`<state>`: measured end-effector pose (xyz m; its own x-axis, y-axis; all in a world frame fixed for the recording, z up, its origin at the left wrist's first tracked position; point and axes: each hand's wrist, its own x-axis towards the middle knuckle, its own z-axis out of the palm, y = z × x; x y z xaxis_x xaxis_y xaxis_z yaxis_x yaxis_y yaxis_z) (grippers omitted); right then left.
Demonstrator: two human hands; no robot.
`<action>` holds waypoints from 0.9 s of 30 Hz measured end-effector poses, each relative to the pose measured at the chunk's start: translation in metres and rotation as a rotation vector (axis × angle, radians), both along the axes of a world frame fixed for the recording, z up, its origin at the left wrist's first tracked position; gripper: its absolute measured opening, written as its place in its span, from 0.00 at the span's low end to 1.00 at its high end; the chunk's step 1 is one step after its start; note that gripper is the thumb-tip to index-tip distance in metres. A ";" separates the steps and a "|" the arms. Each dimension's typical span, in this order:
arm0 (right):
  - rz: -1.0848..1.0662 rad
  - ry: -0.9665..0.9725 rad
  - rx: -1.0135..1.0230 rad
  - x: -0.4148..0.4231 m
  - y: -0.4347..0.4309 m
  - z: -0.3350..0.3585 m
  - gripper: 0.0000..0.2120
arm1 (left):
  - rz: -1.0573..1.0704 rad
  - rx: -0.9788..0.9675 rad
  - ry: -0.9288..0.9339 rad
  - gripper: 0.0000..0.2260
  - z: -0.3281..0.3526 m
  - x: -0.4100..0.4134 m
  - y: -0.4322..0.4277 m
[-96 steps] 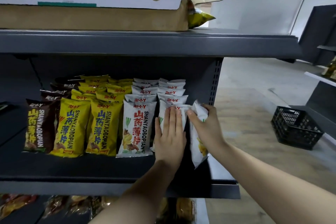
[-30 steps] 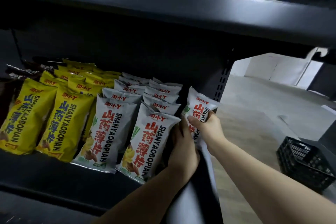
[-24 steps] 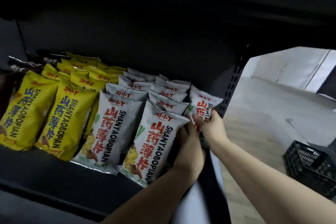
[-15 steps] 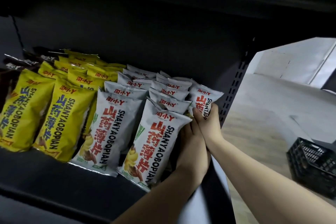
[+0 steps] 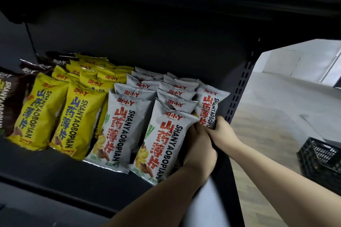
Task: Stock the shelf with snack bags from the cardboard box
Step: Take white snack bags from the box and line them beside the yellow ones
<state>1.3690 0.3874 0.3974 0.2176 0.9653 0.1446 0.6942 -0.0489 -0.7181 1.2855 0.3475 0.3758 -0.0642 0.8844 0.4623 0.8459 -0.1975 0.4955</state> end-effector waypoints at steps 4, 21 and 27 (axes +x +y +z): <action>-0.130 -0.015 0.131 -0.008 -0.027 0.012 0.19 | -0.182 -0.095 0.029 0.32 0.006 -0.010 -0.024; 0.241 0.067 0.297 -0.101 -0.120 0.036 0.30 | -0.236 0.237 -0.104 0.29 0.015 -0.151 -0.084; 0.147 0.058 0.314 -0.117 -0.105 0.038 0.31 | -0.347 -0.029 -0.255 0.45 0.021 -0.142 -0.087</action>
<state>1.2521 0.2823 0.4351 0.0961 0.8971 0.4313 0.6351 0.2784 -0.7205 1.1438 0.2606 0.3966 0.1306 0.8860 0.4450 0.5816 -0.4320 0.6893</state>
